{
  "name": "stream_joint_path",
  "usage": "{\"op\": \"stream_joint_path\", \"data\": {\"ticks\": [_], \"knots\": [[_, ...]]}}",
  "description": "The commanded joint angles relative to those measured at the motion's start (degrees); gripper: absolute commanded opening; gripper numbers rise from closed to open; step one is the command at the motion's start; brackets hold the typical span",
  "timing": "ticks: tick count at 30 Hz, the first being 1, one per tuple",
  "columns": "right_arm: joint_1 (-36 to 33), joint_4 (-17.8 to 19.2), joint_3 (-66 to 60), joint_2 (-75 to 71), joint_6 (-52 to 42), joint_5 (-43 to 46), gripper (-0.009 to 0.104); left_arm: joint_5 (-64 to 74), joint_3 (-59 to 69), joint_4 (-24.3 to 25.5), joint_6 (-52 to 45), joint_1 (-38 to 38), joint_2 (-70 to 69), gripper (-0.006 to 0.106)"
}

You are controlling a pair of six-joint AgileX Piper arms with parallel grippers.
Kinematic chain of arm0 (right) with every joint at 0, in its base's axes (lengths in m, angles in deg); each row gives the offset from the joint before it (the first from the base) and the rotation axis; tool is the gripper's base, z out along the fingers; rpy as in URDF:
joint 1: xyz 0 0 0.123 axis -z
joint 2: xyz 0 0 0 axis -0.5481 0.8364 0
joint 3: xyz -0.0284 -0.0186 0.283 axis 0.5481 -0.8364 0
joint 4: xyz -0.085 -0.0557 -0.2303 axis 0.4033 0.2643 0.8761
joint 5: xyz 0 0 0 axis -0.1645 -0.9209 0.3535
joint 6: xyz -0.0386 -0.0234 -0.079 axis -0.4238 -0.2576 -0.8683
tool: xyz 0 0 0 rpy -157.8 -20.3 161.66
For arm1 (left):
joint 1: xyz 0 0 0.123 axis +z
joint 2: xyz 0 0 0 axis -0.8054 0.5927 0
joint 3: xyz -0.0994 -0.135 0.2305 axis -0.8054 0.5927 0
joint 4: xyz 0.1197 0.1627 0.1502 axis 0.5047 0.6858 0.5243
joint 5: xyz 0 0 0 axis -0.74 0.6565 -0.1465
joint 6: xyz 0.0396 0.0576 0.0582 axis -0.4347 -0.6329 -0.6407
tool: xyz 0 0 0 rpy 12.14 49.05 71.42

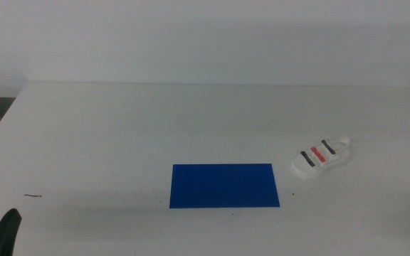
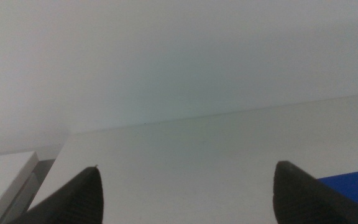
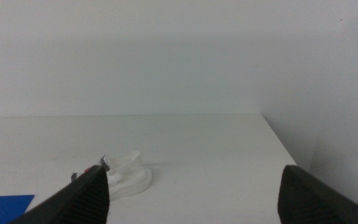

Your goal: Use one arm to grab the shoe from the table and place it on the mat.

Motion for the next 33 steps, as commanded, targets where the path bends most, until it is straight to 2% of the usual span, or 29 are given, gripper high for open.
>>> {"op": "stream_joint_path", "data": {"ticks": [1, 4, 8, 11, 16, 18, 22, 25, 29, 33], "knots": [[0.4, 0.0, -0.2, -0.3, -0.3, 0.9, 0.092, -0.7, 0.0, -0.2, 0.1, -0.4, 0.3, 0.094], [0.4, -0.2, -0.2, -0.3, -0.3, 0.9, 0.092, -0.7, 0.0, -0.2, 0.1, -0.4, 0.3, 0.094], [0.4, -2.5, 4.6, 1.2, -0.3, -9.5, 0.092, -0.7, 0.0, -0.2, 0.1, -0.4, 0.3, 0.094], [0.4, -3.6, 13.7, 9.1, -0.3, -19.0, 0.092, -0.7, 0.0, -0.2, 0.1, -0.4, 0.3, 0.094], [0.4, -4.5, 29.2, 27.4, -0.3, -28.1, 0.092, -0.7, 0.0, -0.2, 0.1, -0.4, 0.3, 0.094], [0.4, -6.1, 36.0, 35.5, -0.3, -34.8, 0.092, -0.7, 0.0, -0.2, 0.1, -0.4, 0.3, 0.094], [-0.2, -11.9, 46.9, 49.6, -0.3, -46.8, 0.092, -0.7, 0.0, -0.2, 0.1, -0.4, 0.3, 0.094], [-2.6, -13.8, 53.9, 59.5, 0.6, -52.9, 0.092, -0.7, 0.0, -0.2, 0.1, -0.4, 0.3, 0.094], [-7.5, -14.1, 60.8, 71.5, 3.5, -57.6, 0.092, -0.7, 0.0, -0.2, 0.1, -0.4, 0.3, 0.094], [-14.5, -14.1, 62.7, 79.8, 7.3, -56.2, 0.092, -0.7, 0.0, -0.2, 0.1, -0.4, 0.3, 0.094]]}}
